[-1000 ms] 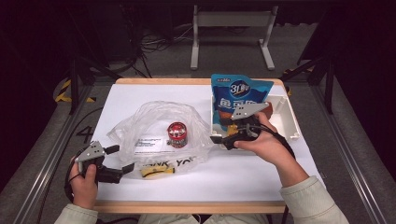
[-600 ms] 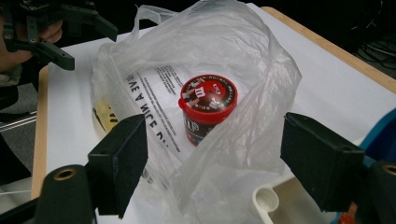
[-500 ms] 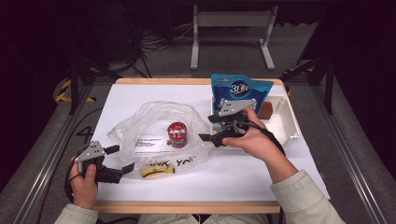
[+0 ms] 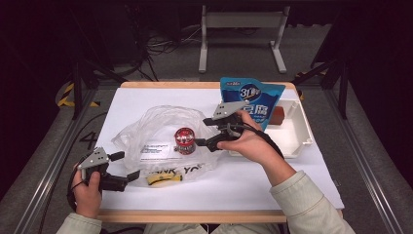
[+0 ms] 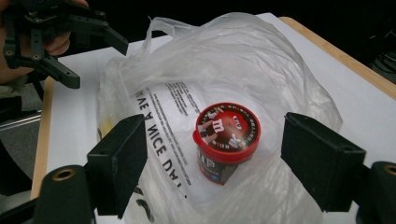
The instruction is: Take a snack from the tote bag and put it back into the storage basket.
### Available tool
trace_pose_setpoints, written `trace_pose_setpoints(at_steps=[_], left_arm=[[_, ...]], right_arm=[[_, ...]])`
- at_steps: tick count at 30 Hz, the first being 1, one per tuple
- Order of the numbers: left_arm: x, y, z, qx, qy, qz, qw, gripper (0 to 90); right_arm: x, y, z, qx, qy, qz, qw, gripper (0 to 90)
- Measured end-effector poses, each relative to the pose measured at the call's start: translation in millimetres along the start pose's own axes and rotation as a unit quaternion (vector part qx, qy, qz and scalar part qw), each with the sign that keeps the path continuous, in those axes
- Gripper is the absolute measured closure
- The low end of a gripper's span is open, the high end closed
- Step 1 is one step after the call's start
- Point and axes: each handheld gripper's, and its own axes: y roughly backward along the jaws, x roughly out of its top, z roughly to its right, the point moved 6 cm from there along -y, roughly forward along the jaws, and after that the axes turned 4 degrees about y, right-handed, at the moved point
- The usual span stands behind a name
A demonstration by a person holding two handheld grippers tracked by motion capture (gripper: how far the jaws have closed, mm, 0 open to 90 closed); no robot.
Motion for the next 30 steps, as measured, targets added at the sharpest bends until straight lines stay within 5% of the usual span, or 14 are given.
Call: trace_pose_setpoints(at_steps=[30], left_arm=[[-0.5,1.7,-0.1,0.0,0.001,0.003,1.0,3.3]], right_arm=[[15.2,-57.8,-1.5,0.022,-0.014,-0.002,0.9997,21.2]])
